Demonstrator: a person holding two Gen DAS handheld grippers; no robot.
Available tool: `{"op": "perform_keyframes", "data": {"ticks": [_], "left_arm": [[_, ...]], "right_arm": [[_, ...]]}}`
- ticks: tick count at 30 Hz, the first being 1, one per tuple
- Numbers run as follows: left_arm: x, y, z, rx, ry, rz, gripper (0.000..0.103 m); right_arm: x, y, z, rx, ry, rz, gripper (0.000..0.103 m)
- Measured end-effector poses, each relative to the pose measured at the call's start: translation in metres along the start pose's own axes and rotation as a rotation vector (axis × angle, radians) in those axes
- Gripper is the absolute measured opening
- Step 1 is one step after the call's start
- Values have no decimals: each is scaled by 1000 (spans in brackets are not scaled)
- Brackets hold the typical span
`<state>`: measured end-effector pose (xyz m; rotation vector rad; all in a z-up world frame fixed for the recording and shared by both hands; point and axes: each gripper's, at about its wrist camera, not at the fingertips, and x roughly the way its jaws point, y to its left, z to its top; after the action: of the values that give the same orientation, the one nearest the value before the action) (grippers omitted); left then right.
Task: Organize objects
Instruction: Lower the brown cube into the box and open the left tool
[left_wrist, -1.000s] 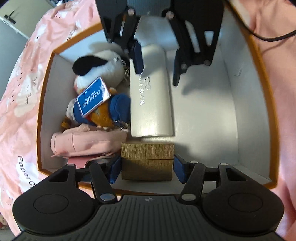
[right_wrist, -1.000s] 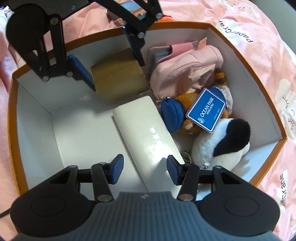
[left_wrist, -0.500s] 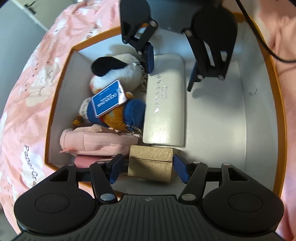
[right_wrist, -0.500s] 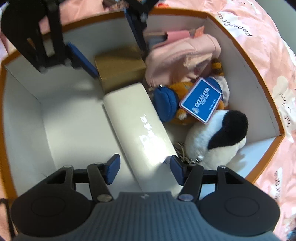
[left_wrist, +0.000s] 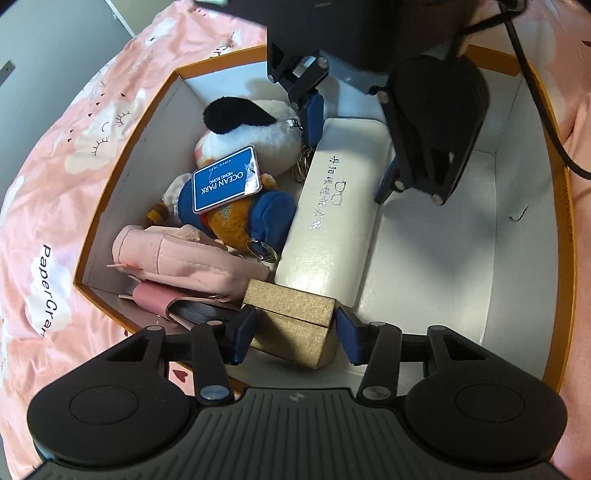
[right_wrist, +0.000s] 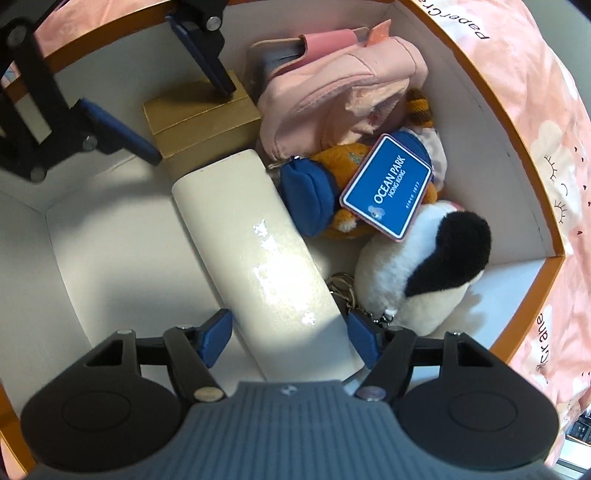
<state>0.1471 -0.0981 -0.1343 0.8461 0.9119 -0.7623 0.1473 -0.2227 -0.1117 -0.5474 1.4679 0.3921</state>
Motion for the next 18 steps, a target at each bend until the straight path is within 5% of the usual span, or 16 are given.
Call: {"op": "perform_keyframes", "data": {"ticks": [8, 18], "left_arm": [[-2, 1, -5, -4, -36, 27, 59], [-35, 11, -4, -145, -123, 56, 58]], "right_arm": [[-2, 1, -10, 21, -32, -23, 73], [-48, 10, -30, 84, -141, -16, 74]]}}
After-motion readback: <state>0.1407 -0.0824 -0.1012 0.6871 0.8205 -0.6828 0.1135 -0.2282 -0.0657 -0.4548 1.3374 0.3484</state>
